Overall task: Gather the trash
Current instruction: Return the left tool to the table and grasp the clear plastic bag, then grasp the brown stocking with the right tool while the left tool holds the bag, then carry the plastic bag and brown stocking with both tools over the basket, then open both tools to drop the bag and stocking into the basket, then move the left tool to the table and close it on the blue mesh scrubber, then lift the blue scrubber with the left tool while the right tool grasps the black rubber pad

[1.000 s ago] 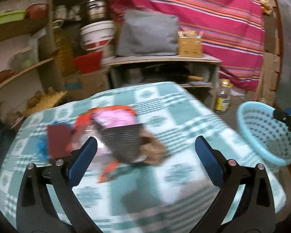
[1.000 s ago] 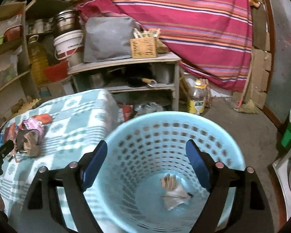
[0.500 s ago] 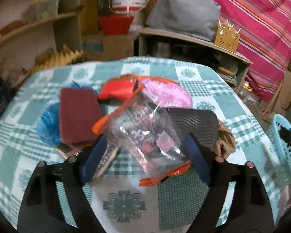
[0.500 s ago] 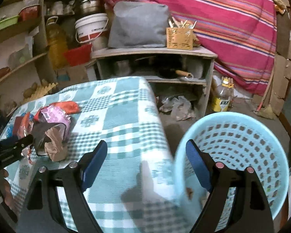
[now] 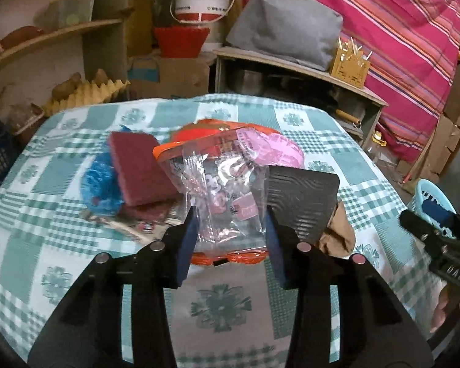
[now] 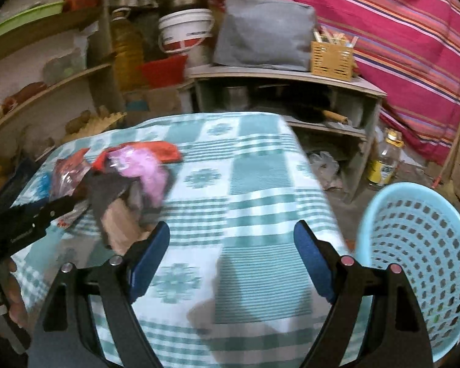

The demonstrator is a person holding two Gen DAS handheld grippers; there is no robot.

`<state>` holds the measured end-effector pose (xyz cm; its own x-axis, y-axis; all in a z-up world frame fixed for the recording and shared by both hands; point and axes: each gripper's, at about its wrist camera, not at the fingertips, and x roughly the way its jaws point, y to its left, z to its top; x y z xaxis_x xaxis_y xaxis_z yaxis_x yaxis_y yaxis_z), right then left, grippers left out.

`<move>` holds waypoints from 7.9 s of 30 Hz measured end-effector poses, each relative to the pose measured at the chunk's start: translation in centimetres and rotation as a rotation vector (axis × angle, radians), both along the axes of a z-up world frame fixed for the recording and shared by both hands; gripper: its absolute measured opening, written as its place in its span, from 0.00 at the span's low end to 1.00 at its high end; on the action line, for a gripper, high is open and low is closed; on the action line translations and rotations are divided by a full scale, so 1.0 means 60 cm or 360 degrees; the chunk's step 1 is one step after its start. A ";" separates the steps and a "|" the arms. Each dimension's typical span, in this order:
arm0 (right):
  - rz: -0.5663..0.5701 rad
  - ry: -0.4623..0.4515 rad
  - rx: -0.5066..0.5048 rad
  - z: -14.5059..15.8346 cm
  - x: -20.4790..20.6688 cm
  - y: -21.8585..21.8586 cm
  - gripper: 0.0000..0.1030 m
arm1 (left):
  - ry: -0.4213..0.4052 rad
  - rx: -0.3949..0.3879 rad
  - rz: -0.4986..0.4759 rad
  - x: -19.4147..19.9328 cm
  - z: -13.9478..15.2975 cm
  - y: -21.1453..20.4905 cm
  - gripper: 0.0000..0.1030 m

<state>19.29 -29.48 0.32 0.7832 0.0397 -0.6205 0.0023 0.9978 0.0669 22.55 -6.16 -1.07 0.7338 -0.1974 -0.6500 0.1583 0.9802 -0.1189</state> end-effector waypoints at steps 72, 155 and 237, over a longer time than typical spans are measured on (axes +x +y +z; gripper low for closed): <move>-0.0256 -0.0062 -0.0111 0.023 -0.079 -0.158 0.42 | -0.0216 0.0039 -0.0039 -0.070 0.051 -0.013 0.39; -0.0338 -0.0080 -0.0114 0.016 -0.061 -0.112 0.83 | -0.0282 0.0240 0.0096 -0.033 0.043 -0.050 0.95; 0.0176 0.0139 -0.0093 -0.028 0.095 0.165 0.88 | -0.0161 0.0029 0.0385 0.008 0.029 0.240 0.09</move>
